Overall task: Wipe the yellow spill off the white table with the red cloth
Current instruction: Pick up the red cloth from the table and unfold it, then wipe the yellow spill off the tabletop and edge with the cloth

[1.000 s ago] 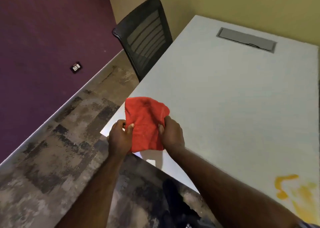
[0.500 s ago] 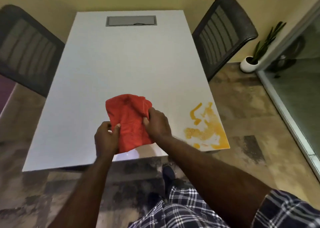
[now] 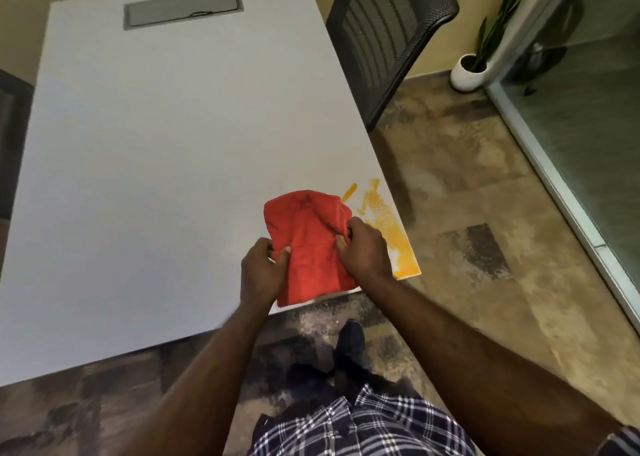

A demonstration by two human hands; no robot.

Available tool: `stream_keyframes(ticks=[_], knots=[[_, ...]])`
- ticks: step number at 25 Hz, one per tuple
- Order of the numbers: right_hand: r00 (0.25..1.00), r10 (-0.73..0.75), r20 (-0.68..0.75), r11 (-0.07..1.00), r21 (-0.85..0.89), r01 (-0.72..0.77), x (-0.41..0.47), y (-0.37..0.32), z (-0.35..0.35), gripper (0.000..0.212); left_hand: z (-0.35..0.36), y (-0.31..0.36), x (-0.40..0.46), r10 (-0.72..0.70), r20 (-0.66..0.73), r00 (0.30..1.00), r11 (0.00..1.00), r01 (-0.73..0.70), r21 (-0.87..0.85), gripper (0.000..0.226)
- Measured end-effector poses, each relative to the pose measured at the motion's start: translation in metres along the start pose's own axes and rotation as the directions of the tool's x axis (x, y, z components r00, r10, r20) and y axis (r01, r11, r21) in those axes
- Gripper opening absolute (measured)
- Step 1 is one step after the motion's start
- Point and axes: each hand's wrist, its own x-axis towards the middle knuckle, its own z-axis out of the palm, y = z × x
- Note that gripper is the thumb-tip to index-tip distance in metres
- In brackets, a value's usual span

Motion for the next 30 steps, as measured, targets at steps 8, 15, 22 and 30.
stream_keyframes(ticks=[8,15,22,30], knots=[[0.990,0.075,0.115,0.997,0.009,-0.077,0.032,0.041,0.024,0.020,0.044,-0.017,0.027,-0.072,0.090,0.993,0.993,0.063,0.097,0.021],[0.998,0.044,0.047,0.997,-0.059,-0.041,0.014,0.039,0.033,0.033,0.033,-0.038,0.021,-0.062,0.084,0.995,0.981,0.045,0.190,0.034],[0.990,-0.069,0.125,0.966,-0.240,0.097,-0.003,0.024,0.088,0.063,0.015,-0.088,0.032,0.230,0.053,0.972,0.844,-0.227,0.486,0.042],[0.962,-0.121,0.243,0.871,-0.440,0.220,0.008,0.029,0.131,0.083,0.017,-0.122,0.049,0.304,0.326,0.895,0.713,-0.441,0.546,0.069]])
